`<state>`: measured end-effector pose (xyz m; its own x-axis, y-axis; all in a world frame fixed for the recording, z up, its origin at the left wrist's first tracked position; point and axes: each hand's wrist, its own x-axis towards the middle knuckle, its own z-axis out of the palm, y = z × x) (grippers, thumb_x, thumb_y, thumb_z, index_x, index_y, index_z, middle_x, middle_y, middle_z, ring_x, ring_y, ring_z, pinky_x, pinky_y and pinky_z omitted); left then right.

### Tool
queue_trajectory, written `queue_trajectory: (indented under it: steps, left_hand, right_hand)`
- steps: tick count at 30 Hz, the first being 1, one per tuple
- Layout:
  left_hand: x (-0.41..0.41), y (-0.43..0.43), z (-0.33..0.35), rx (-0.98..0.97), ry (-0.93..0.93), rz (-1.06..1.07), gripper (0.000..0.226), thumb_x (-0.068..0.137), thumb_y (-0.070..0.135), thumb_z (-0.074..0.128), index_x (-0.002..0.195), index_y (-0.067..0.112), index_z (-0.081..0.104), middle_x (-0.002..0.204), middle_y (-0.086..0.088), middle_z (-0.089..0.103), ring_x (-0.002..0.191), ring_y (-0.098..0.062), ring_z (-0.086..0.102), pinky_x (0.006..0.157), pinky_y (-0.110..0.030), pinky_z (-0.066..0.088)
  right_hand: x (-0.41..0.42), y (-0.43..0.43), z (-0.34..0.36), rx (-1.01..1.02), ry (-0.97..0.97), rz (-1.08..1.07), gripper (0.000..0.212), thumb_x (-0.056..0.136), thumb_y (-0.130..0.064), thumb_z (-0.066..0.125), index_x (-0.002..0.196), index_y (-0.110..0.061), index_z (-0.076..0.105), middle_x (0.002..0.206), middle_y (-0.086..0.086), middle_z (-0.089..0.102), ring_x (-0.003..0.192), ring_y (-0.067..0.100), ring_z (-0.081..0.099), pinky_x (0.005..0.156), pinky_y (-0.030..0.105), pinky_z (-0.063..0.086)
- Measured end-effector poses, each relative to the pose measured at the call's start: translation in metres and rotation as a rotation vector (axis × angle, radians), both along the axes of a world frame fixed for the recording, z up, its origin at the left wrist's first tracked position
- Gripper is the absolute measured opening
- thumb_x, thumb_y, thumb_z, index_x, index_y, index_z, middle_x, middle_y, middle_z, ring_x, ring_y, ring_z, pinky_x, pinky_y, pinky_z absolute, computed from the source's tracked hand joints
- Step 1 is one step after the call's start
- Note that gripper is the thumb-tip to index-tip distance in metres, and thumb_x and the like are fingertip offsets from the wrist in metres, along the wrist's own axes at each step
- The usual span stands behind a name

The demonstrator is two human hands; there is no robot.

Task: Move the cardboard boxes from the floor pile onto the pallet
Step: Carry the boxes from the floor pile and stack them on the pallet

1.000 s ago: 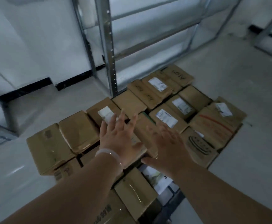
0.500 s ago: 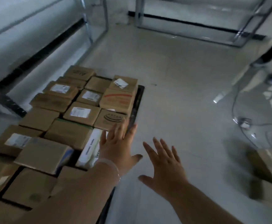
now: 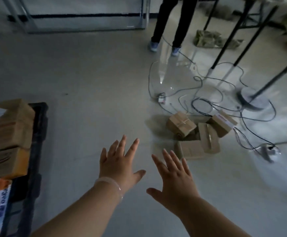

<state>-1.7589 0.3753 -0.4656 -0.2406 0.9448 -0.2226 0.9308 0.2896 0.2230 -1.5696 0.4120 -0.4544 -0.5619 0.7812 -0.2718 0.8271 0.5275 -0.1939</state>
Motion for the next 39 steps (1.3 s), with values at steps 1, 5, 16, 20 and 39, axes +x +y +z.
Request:
queue_trajectory:
  steps: [1,5,16,20,39]
  left_hand:
    - [0.018,0.015,0.001,-0.003,0.002,-0.027,0.103,0.08,0.078,0.045,0.115,0.057,-0.05,0.161,0.006,-0.023,0.15,-0.021,-0.011,0.118,-0.05,-0.004]
    - [0.078,0.075,0.002,0.031,-0.01,-0.127,0.104,0.08,0.078,0.045,0.114,0.058,-0.051,0.161,0.006,-0.023,0.149,-0.021,-0.009,0.118,-0.048,-0.003]
    - [0.113,0.205,-0.069,-0.091,0.007,-0.301,0.099,0.081,0.079,0.041,0.115,0.055,-0.049,0.16,0.003,-0.025,0.15,-0.021,-0.008,0.119,-0.048,0.005]
    - [0.115,0.268,-0.106,-0.117,-0.02,-0.341,0.096,0.082,0.078,0.041,0.135,0.052,-0.035,0.161,0.001,-0.023,0.15,-0.022,-0.005,0.118,-0.048,0.006]
    - [0.154,0.501,-0.436,-0.241,-0.215,-0.001,0.094,0.08,0.08,0.046,0.146,0.055,-0.016,0.158,0.002,-0.03,0.149,-0.028,-0.009,0.12,-0.045,0.013]
  right_hand:
    - [0.022,0.013,0.003,0.009,-0.007,-0.033,0.099,0.084,-0.077,0.044,0.149,-0.044,-0.023,0.152,-0.006,-0.035,0.14,0.017,-0.036,0.113,0.042,-0.023]
    - [0.095,0.055,0.001,-0.009,-0.025,-0.181,0.099,0.084,-0.077,0.044,0.15,-0.044,-0.022,0.154,-0.007,-0.034,0.14,0.016,-0.036,0.113,0.042,-0.023]
    - [0.155,0.146,-0.074,-0.173,-0.116,-0.367,0.1,0.083,-0.078,0.042,0.136,-0.045,-0.036,0.15,-0.011,-0.036,0.138,0.012,-0.035,0.113,0.041,-0.022]
    - [0.163,0.212,-0.108,-0.163,-0.139,-0.436,0.097,0.084,-0.078,0.041,0.13,-0.049,-0.039,0.148,-0.009,-0.037,0.138,0.013,-0.034,0.114,0.042,-0.02]
    - [0.171,0.555,-0.453,-0.121,-0.105,-0.198,0.086,0.089,-0.071,0.042,0.147,-0.052,-0.019,0.162,-0.005,-0.023,0.147,0.016,-0.024,0.113,0.038,-0.015]
